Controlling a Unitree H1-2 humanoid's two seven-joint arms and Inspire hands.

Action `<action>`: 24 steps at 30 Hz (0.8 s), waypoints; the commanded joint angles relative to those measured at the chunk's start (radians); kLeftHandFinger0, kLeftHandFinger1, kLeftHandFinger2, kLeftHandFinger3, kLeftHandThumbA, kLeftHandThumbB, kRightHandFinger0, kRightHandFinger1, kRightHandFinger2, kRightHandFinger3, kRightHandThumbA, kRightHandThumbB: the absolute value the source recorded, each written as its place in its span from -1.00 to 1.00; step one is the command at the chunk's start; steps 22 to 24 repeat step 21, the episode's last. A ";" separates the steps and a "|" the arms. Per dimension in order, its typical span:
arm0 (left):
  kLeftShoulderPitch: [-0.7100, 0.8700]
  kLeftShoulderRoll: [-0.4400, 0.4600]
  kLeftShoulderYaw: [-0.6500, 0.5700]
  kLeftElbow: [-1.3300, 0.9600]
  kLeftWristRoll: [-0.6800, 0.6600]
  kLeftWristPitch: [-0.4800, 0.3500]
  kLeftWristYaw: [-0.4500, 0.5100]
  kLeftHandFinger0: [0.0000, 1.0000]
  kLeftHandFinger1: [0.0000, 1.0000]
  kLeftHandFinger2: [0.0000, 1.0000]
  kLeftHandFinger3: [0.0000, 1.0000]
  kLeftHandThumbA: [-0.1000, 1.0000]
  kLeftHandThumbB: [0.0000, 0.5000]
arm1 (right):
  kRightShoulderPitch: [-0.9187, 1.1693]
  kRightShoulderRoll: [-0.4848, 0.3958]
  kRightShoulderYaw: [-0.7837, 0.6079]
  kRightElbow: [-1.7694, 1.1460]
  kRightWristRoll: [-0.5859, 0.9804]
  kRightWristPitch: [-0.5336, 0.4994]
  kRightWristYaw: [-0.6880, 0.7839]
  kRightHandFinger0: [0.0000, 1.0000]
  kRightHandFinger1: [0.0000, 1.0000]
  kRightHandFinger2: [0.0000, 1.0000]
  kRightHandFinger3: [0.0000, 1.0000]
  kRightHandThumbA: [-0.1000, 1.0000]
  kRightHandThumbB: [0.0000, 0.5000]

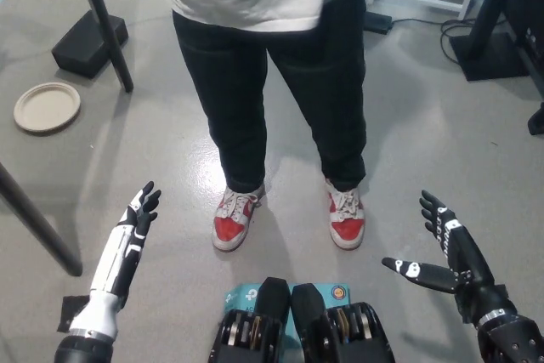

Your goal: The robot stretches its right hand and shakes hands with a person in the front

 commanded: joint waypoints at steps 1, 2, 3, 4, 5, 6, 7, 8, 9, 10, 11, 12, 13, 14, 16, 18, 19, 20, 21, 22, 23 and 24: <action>-0.018 0.010 -0.001 -0.017 0.006 -0.016 0.001 1.00 1.00 1.00 1.00 1.00 -0.55 | -0.033 -0.014 0.018 0.001 0.012 -0.057 -0.017 1.00 1.00 1.00 1.00 1.00 -0.15; -0.014 0.010 -0.002 -0.019 0.007 -0.018 0.001 1.00 1.00 1.00 1.00 1.00 -0.58 | -0.030 -0.012 0.018 0.003 0.020 -0.064 -0.016 1.00 1.00 1.00 1.00 1.00 -0.17; -0.014 0.010 -0.001 -0.018 0.003 -0.018 -0.001 1.00 1.00 1.00 1.00 1.00 -0.58 | -0.027 -0.010 0.019 -0.004 0.022 -0.056 -0.016 1.00 1.00 1.00 1.00 1.00 -0.15; -0.012 0.008 -0.001 -0.018 0.002 -0.015 0.000 1.00 1.00 1.00 1.00 1.00 -0.57 | -0.025 -0.012 0.022 -0.009 0.017 -0.054 -0.019 1.00 1.00 1.00 1.00 1.00 -0.17; -0.013 0.008 -0.001 -0.015 0.005 -0.016 0.002 1.00 1.00 1.00 1.00 1.00 -0.58 | -0.025 -0.013 0.025 -0.007 0.014 -0.055 -0.022 1.00 1.00 1.00 1.00 1.00 -0.20; -0.012 0.007 -0.002 -0.014 0.005 -0.017 0.002 1.00 1.00 1.00 1.00 1.00 -0.59 | -0.023 -0.013 0.025 -0.008 0.014 -0.055 -0.022 1.00 1.00 1.00 1.00 1.00 -0.24; -0.012 0.007 -0.002 -0.012 0.004 -0.017 0.001 1.00 1.00 1.00 1.00 1.00 -0.58 | -0.024 -0.015 0.030 -0.006 0.005 -0.055 -0.028 1.00 1.00 1.00 1.00 1.00 -0.22; -0.013 0.008 -0.002 -0.008 0.009 -0.017 0.003 1.00 1.00 1.00 1.00 1.00 -0.62 | -0.024 -0.016 0.034 -0.004 -0.007 -0.059 -0.036 1.00 1.00 1.00 1.00 1.00 -0.25; -0.013 0.009 -0.002 -0.009 0.009 -0.015 0.003 1.00 1.00 1.00 1.00 1.00 -0.61 | -0.024 -0.016 0.038 -0.004 -0.012 -0.061 -0.041 1.00 1.00 1.00 1.00 1.00 -0.23; -0.014 0.008 -0.001 -0.004 0.009 -0.019 0.005 1.00 1.00 1.00 1.00 1.00 -0.62 | -0.022 -0.016 0.042 -0.004 -0.017 -0.065 -0.046 1.00 1.00 1.00 1.00 1.00 -0.24; -0.015 0.008 -0.001 -0.001 0.008 -0.022 0.005 1.00 1.00 1.00 1.00 1.00 -0.65 | -0.022 -0.015 0.044 -0.001 -0.015 -0.067 -0.048 1.00 1.00 1.00 1.00 1.00 -0.22; -0.016 0.007 0.000 0.004 0.007 -0.026 0.006 1.00 1.00 1.00 1.00 1.00 -0.68 | -0.022 -0.017 0.048 0.000 -0.018 -0.070 -0.051 1.00 1.00 1.00 1.00 1.00 -0.24; -0.018 0.006 0.001 0.010 0.005 -0.031 0.007 1.00 1.00 1.00 1.00 1.00 -0.69 | -0.023 -0.021 0.055 0.000 -0.026 -0.072 -0.054 1.00 1.00 1.00 1.00 1.00 -0.25; -0.018 0.006 0.001 0.012 0.003 -0.031 0.006 1.00 1.00 1.00 1.00 1.00 -0.69 | -0.023 -0.024 0.060 0.001 -0.031 -0.073 -0.056 1.00 1.00 1.00 1.00 1.00 -0.25; -0.015 0.008 0.002 0.013 0.005 -0.035 0.007 1.00 1.00 1.00 1.00 1.00 -0.65 | -0.025 -0.025 0.066 0.006 -0.029 -0.074 -0.058 1.00 1.00 1.00 1.00 1.00 -0.28; -0.013 0.009 0.001 0.012 0.012 -0.037 0.011 1.00 1.00 1.00 1.00 1.00 -0.64 | -0.024 -0.026 0.070 0.007 -0.029 -0.076 -0.061 1.00 1.00 1.00 1.00 1.00 -0.31; -0.010 0.009 0.000 0.006 0.017 -0.032 0.012 1.00 1.00 1.00 1.00 1.00 -0.63 | -0.024 -0.028 0.073 0.008 -0.029 -0.079 -0.064 1.00 1.00 1.00 1.00 1.00 -0.31; -0.009 0.009 -0.002 0.003 0.022 -0.026 0.013 1.00 1.00 1.00 1.00 1.00 -0.60 | -0.023 -0.029 0.074 0.006 -0.029 -0.079 -0.065 1.00 1.00 1.00 1.00 1.00 -0.37; -0.009 0.009 -0.002 0.003 0.022 -0.026 0.013 1.00 1.00 1.00 1.00 1.00 -0.60 | -0.023 -0.029 0.074 0.006 -0.029 -0.079 -0.065 1.00 1.00 1.00 1.00 1.00 -0.37; -0.009 0.009 -0.002 0.003 0.022 -0.026 0.013 1.00 1.00 1.00 1.00 1.00 -0.60 | -0.023 -0.029 0.074 0.006 -0.029 -0.079 -0.065 1.00 1.00 1.00 1.00 1.00 -0.37; -0.009 0.009 -0.002 0.003 0.022 -0.026 0.013 1.00 1.00 1.00 1.00 1.00 -0.60 | -0.023 -0.029 0.074 0.006 -0.029 -0.079 -0.065 1.00 1.00 1.00 1.00 1.00 -0.37; -0.009 0.009 -0.002 0.003 0.022 -0.026 0.013 1.00 1.00 1.00 1.00 1.00 -0.60 | -0.023 -0.029 0.074 0.006 -0.029 -0.079 -0.065 1.00 1.00 1.00 1.00 1.00 -0.37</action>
